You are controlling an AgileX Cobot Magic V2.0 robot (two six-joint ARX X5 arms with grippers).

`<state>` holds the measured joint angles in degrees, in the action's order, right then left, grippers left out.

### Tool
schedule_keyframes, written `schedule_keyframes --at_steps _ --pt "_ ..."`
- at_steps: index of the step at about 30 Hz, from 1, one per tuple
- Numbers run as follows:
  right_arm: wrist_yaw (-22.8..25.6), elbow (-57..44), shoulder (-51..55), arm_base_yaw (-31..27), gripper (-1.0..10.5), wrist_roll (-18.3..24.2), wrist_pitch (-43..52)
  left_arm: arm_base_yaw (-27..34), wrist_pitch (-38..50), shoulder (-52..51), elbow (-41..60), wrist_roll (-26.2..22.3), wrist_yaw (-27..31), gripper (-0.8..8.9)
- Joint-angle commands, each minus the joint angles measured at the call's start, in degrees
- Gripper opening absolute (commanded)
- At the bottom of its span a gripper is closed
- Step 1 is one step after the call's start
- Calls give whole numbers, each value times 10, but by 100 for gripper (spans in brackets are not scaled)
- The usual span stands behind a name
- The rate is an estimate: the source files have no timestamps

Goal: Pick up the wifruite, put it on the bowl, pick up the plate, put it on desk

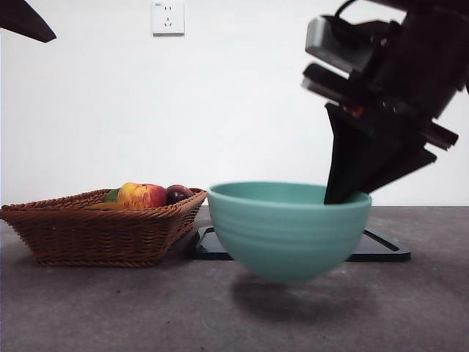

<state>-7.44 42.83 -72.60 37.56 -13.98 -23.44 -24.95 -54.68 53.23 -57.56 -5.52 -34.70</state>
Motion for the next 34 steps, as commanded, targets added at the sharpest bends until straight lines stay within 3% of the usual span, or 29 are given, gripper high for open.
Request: schedule_keyframes --at_steps 1,21,27,34 --pt "2 1 -16 6 11 -11 9 -3 2 3 -8 -11 -3 343" --pt "0 -1 -75 14 18 -17 37 -3 2 3 -8 -11 -3 343" --pt "0 -1 -71 14 264 -26 37 -3 2 3 -8 -11 -3 343" --pt "3 9 -20 13 289 -26 29 -3 2 3 -8 -11 -3 343"
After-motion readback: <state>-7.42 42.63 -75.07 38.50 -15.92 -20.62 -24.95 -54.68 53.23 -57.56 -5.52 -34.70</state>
